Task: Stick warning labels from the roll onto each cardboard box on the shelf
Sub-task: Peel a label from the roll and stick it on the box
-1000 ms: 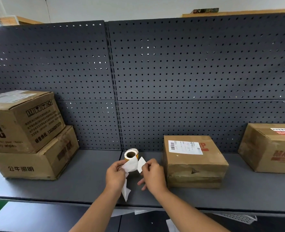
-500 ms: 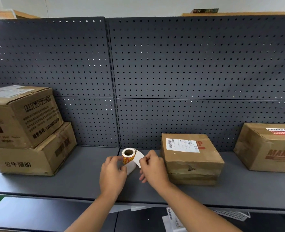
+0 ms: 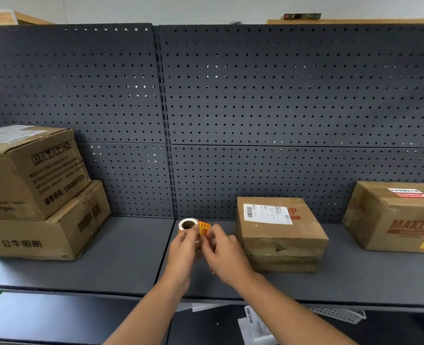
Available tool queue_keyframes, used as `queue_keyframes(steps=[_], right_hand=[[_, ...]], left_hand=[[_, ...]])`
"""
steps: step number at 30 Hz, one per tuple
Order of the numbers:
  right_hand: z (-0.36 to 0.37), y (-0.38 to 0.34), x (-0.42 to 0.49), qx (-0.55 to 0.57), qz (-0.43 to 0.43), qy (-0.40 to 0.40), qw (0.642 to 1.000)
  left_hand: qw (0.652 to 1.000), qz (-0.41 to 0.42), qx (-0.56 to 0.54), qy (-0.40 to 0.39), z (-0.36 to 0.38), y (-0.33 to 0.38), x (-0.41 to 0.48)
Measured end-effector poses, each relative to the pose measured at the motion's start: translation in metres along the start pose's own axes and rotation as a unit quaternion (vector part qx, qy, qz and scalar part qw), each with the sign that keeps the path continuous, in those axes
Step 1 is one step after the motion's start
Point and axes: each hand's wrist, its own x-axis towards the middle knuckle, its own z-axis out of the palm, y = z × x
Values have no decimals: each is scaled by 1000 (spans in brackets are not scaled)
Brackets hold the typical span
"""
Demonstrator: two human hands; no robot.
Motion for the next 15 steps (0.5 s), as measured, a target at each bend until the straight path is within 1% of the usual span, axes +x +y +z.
queue_keyframes(steps=[3,6,8,12,15], right_hand=[[-4,2,-2,19,-4,-15,1000],[-9,3,-5,45,2,-38,998],[-11,2,-7,95,23,-43,994],[-14,6,-4,237,103,-32,965],[-16,6,1,312,138,-38,939]], left_hand=[[1000,7,11,-7,-3,-1,3],[1000,1,0,-1,-6,-2,4],[1000,-1,-11,5,-6,-2,4],[999,1,-24,28,-9,-1,8],[1000,-1,-21,13,-9,-1,6]])
